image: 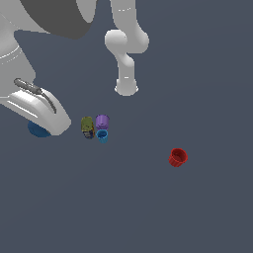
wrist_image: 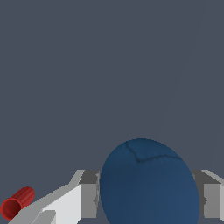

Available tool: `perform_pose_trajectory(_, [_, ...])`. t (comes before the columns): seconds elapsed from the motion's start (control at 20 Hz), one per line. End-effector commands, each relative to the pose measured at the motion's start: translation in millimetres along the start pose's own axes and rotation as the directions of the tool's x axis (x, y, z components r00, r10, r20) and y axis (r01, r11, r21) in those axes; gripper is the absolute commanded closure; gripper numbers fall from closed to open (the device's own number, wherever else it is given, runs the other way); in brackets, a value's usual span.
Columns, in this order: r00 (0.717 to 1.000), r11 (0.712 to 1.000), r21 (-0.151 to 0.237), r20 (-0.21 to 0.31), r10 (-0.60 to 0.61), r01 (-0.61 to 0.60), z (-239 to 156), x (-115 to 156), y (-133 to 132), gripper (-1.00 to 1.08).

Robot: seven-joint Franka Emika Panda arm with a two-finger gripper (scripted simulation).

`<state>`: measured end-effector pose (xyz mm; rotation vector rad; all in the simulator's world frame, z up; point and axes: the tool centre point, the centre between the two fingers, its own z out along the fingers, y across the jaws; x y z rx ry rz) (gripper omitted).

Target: Pick up a designated object from a clutter of objects.

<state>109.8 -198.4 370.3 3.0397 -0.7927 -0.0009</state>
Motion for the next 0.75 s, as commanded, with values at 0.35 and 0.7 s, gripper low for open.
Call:
perform_pose_trajectory(0.35, [1.0,1.0,0.0,-0.001,0.0,0.0,-19.4,15.5,-2.5,1.08])
perform_pose_trajectory(0.7, [1.0,1.0,0.0,0.0,0.0,0.0,-22.8,18.7,-2.5,1.08])
